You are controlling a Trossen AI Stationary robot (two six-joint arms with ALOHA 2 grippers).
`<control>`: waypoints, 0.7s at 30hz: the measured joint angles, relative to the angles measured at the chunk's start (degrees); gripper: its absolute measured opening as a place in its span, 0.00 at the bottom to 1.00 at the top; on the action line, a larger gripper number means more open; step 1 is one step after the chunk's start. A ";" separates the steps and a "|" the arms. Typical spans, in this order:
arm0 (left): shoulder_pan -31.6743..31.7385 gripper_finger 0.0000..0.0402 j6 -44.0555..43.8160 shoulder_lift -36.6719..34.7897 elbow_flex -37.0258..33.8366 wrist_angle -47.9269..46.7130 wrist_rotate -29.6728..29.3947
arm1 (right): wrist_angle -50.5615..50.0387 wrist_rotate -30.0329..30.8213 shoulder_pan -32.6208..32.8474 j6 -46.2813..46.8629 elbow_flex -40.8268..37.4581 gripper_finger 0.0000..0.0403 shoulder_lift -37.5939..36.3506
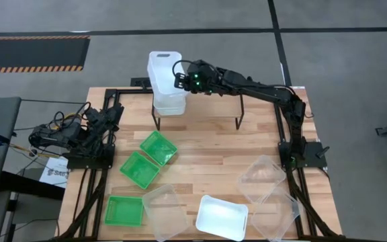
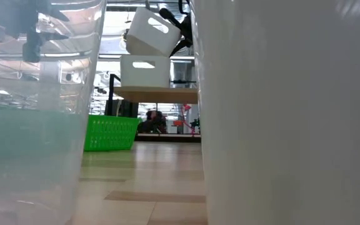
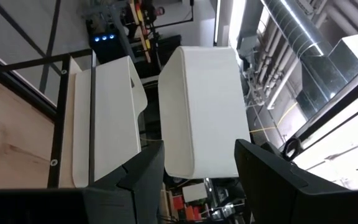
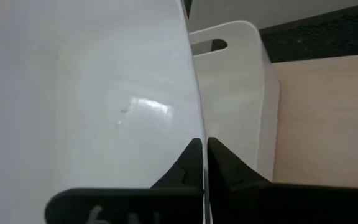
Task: Stack baskets on shelf by color
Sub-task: Stack the top white bin on the white bin on the shelf
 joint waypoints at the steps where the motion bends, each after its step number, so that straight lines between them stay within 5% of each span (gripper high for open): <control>1: 0.00 0.46 0.00 0.00 0.00 0.02 0.15 | -0.65 0.71 0.19 0.51 0.00 0.05 0.00; 21: 0.00 0.46 -0.59 -0.01 0.00 0.02 0.03 | -4.71 4.15 1.08 2.33 0.00 0.15 -0.02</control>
